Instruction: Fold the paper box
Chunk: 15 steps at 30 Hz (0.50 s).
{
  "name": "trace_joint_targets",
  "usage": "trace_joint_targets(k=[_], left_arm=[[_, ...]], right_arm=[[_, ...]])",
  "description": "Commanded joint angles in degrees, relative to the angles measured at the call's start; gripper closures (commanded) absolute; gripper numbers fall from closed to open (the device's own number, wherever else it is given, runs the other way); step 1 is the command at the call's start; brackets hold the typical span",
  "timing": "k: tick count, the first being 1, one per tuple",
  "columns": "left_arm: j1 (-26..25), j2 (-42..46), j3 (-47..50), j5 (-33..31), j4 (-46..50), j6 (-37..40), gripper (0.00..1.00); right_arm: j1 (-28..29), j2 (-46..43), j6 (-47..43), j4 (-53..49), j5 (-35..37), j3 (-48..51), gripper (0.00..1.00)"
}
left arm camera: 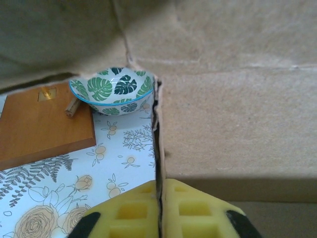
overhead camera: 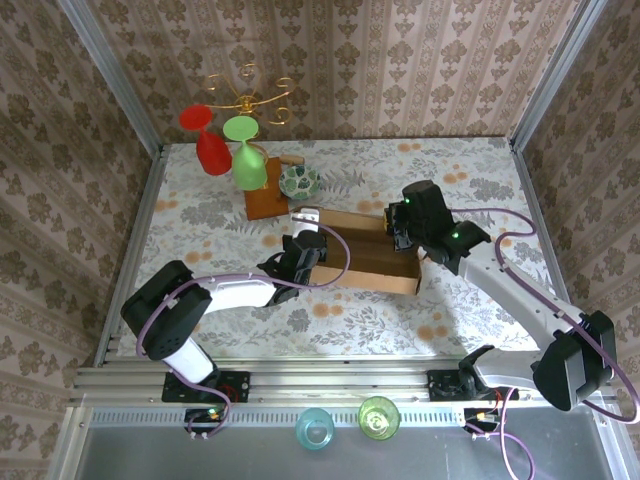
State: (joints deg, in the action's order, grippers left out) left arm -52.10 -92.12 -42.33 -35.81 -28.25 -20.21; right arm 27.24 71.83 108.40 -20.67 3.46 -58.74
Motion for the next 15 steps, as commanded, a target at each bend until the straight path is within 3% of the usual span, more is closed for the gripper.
trace_joint_targets(k=[1,3,6,15], left_arm=[[-0.39,0.81,-1.04,2.30,6.04,-1.96,0.71],[-0.24,3.38,-1.31,3.47,8.49,-3.69,0.57],[0.64,8.09,-0.45,7.43,10.93,-6.96,0.46],[1.02,23.46,4.26,14.85,20.19,-14.54,0.38]], right_arm=[[-0.16,-0.88,0.17,-0.49,1.72,2.30,0.97],[-0.26,-1.16,0.08,-0.22,1.72,3.12,1.00],[-0.44,-1.60,-0.03,0.59,1.49,4.33,1.00],[-0.53,-3.81,-1.85,1.99,0.30,7.54,1.00]])
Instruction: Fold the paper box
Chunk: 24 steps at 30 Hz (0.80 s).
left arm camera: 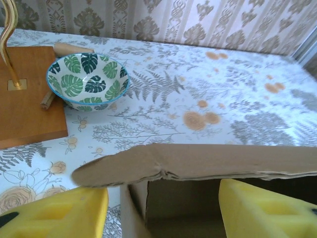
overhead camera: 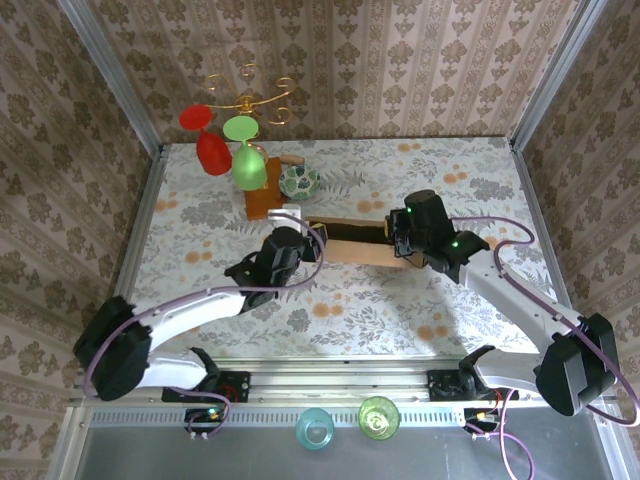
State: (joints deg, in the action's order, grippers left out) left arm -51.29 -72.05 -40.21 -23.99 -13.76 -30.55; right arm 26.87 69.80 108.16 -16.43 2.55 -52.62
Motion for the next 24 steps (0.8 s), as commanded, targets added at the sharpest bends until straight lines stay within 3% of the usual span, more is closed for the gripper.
trace_joint_targets(k=[1,10,14,24], left_arm=[[0.13,5.44,2.64,3.15,6.85,-4.68,0.38],[1.25,19.47,1.02,0.90,20.21,-8.70,0.39],[4.83,19.29,-1.87,3.46,26.93,-14.34,0.44],[7.42,15.80,-3.09,8.32,25.68,-17.91,0.45]], right_arm=[[-0.15,-2.22,-1.87,-2.71,1.24,1.63,1.00],[-0.14,-4.92,-4.57,-3.16,0.72,3.54,1.00],[-0.15,-6.85,-6.72,-2.04,-0.20,5.81,1.00],[-0.07,-14.45,-14.72,3.11,-3.93,15.08,1.00]])
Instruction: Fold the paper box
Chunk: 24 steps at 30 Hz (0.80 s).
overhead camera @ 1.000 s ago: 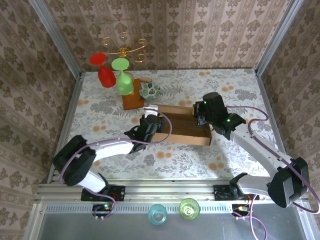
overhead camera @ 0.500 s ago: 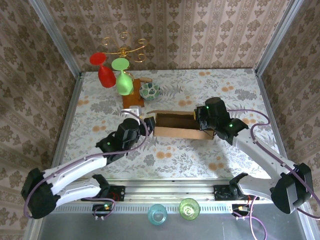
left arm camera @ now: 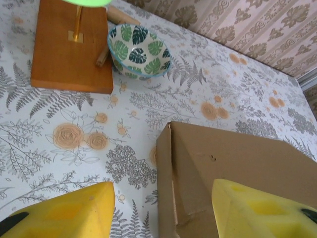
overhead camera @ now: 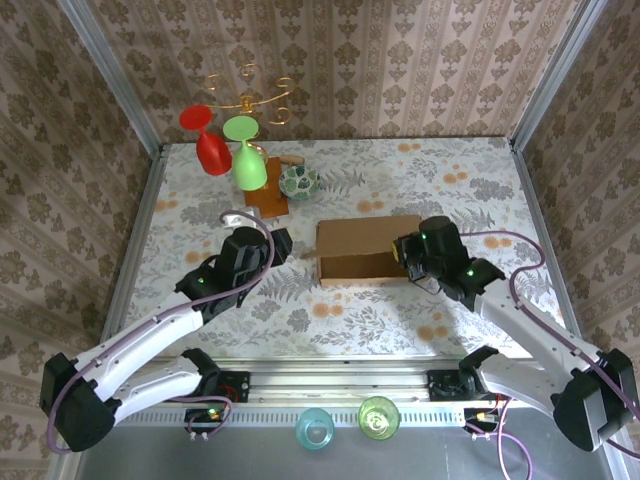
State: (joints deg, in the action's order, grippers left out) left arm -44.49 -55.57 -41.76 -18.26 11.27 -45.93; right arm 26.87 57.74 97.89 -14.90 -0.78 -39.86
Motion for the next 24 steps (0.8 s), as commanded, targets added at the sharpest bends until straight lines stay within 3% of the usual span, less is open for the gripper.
trace_joint_targets(k=[1,11,24], left_arm=[[0.84,-1.31,-1.45,3.38,0.41,-2.95,0.45],[1.26,-11.18,-3.67,13.20,-1.67,-6.25,0.44],[1.29,-28.51,-5.46,21.64,-10.05,-7.03,0.41]], right_arm=[[-0.07,-3.18,-5.12,1.78,-0.88,3.58,1.00],[-0.37,-6.76,-8.65,3.98,-2.78,13.09,0.94],[-3.39,-0.63,-16.21,-9.32,-7.46,9.63,0.68]])
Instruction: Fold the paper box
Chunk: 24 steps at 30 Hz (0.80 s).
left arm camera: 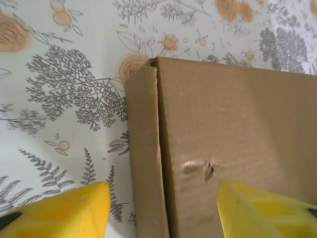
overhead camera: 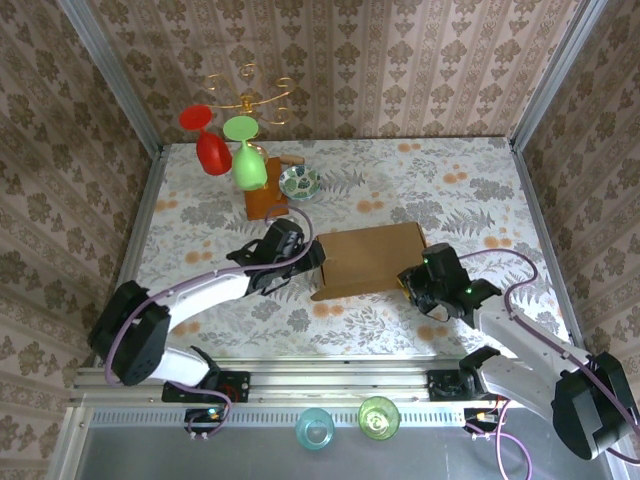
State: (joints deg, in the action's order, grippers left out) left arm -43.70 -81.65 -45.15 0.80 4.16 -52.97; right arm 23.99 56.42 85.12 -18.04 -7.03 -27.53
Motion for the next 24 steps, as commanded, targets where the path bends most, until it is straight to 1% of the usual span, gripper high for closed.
trace_joint_targets(k=[1,5,9,13,16,18,21,24], left_arm=[[0.63,-3.57,-2.52,2.71,-3.11,0.29,0.41],[0.89,-7.57,-3.09,4.23,-3.55,0.24,0.45],[0.99,-9.87,-3.53,5.93,-4.68,-0.20,0.51],[0.99,-11.53,-4.47,6.57,-4.95,-0.26,0.59],[1.22,-12.35,-5.37,6.50,-4.45,0.48,0.63],[1.55,-12.79,-5.74,6.73,-4.25,1.00,0.65],[2.18,-13.26,-5.95,6.92,-4.51,1.26,0.67],[2.82,-14.25,-6.89,7.24,-4.91,2.02,0.71]], right_arm=[[-0.68,0.94,-4.00,-6.82,-1.31,-3.09,0.66],[-1.66,2.16,-8.66,-12.33,-1.85,-7.20,0.55],[-2.81,3.41,-18.10,-24.24,-0.83,-15.10,0.43],[-4.49,4.31,-26.74,-34.65,0.96,-21.66,0.37],[-6.79,3.77,-32.72,-39.49,3.46,-24.98,0.36],[-9.90,3.63,-36.51,-39.64,4.20,-26.44,0.37],[-15.02,5.47,-41.66,-35.10,1.63,-27.56,0.39],[-18.09,12.08,-46.50,-31.11,-0.83,-29.02,0.44]])
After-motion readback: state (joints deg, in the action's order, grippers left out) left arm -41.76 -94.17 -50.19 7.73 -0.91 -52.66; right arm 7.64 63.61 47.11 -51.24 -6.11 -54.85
